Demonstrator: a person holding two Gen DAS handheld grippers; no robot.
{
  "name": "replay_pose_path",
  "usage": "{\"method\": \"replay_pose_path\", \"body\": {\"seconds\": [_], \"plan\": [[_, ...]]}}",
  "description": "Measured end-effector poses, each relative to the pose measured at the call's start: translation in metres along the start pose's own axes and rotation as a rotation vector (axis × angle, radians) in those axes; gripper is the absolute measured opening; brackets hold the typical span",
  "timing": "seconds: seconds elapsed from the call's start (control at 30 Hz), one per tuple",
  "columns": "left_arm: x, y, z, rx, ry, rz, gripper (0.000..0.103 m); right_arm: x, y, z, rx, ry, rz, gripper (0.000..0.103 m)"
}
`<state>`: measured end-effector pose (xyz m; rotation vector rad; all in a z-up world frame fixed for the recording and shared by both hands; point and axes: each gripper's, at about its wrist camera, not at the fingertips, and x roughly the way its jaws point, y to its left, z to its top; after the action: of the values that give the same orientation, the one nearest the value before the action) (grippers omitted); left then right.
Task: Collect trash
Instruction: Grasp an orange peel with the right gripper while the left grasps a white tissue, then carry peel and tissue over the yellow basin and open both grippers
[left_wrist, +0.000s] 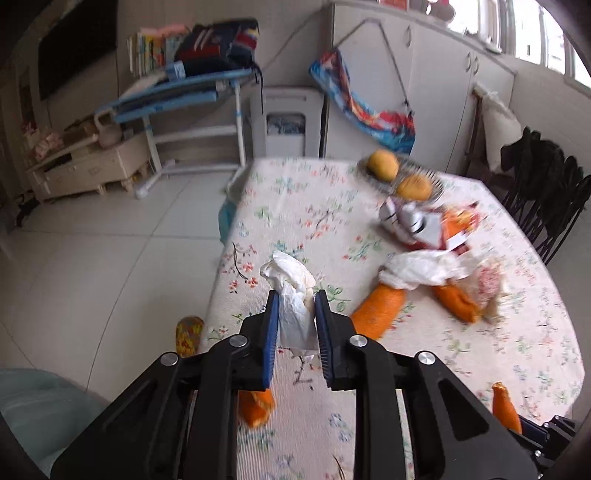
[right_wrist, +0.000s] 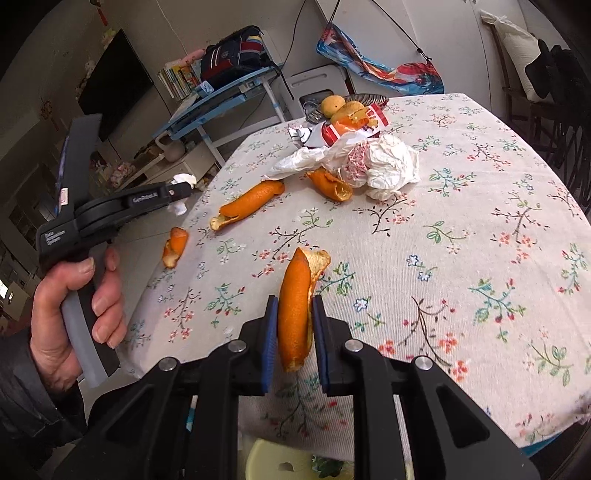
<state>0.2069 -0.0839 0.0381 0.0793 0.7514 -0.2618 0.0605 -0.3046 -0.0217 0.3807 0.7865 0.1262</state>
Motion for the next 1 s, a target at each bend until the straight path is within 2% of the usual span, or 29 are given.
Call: {"method": "replay_pose_path", "body": {"seconds": [0.13, 0.37, 0.47, 0.63, 0.8, 1.0], "plan": [[-0.042, -0.005, -0.009, -0.007, -0.064, -0.034, 0.019, -0.019, 0.005, -0.009, 0.001, -0.016, 0.011, 0.019], [-0.106, -0.021, -0.048, -0.002, -0.095, -0.116, 0.019, -0.051, 0.011, -0.043, -0.013, -0.004, 0.018, 0.019], [-0.125, -0.028, -0.071, -0.003, -0.083, -0.152, 0.019, -0.061, 0.011, -0.061, -0.024, 0.015, 0.011, 0.019], [-0.140, -0.044, -0.118, 0.000, -0.019, -0.207, 0.019, -0.062, 0.007, -0.096, -0.031, 0.074, -0.013, 0.019], [-0.145, -0.062, -0.154, 0.028, 0.032, -0.229, 0.019, -0.056, 0.002, -0.128, -0.029, 0.134, -0.031, 0.019], [-0.146, -0.076, -0.184, 0.052, 0.076, -0.228, 0.019, -0.045, -0.004, -0.145, -0.029, 0.190, -0.058, 0.019]]}}
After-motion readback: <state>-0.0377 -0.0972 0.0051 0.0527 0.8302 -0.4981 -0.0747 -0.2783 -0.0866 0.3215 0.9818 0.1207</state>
